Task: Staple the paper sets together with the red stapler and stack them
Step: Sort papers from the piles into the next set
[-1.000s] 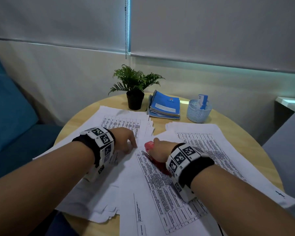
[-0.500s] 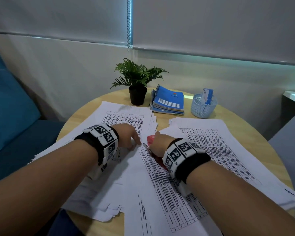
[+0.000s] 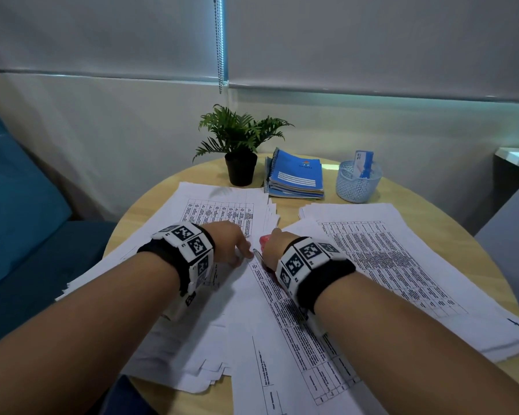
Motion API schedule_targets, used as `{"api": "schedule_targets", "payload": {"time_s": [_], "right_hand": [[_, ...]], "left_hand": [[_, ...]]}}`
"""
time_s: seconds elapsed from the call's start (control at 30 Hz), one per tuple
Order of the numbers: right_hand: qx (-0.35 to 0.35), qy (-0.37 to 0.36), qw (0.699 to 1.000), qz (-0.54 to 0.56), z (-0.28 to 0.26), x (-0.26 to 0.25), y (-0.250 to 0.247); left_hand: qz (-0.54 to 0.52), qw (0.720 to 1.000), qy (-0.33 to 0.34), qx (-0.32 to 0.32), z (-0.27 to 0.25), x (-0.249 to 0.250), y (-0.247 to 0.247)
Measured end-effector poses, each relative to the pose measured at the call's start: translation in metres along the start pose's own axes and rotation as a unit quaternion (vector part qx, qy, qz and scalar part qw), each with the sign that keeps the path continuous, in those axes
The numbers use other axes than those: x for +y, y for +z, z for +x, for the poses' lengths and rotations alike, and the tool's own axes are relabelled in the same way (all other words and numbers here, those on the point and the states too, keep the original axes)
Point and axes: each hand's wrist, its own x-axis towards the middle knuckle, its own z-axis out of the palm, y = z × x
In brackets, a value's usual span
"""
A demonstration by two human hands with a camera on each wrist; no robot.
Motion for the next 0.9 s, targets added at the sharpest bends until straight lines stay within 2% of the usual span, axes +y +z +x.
{"api": "schedule_targets", "payload": {"time_s": [0.27, 0.37, 0.57, 0.67, 0.9], "right_hand": [[-0.008, -0.049, 0.995, -0.090, 0.008, 0.011, -0.004], [0.014, -0.057, 0.990, -0.126, 0.013, 0.015, -0.003], [0.013, -0.032, 0.991, -0.130, 0.017, 0.019, -0.007], [-0.004, -0.020, 0.996, -0.082, 0.015, 0.025, -0.009], [-0.024, -0.079, 0.987, -0.135, 0.025, 0.030, -0.006]], "left_hand": [[0.020, 1.000, 0.003, 0.002, 0.002, 0.003, 0.001], [0.019, 1.000, 0.006, 0.007, 0.003, 0.003, 0.002], [0.019, 1.000, 0.005, 0.011, 0.004, 0.003, 0.002], [0.022, 1.000, 0.007, 0.010, 0.006, 0.004, 0.003], [0.029, 1.000, 0.008, 0.001, 0.005, 0.003, 0.002]]}}
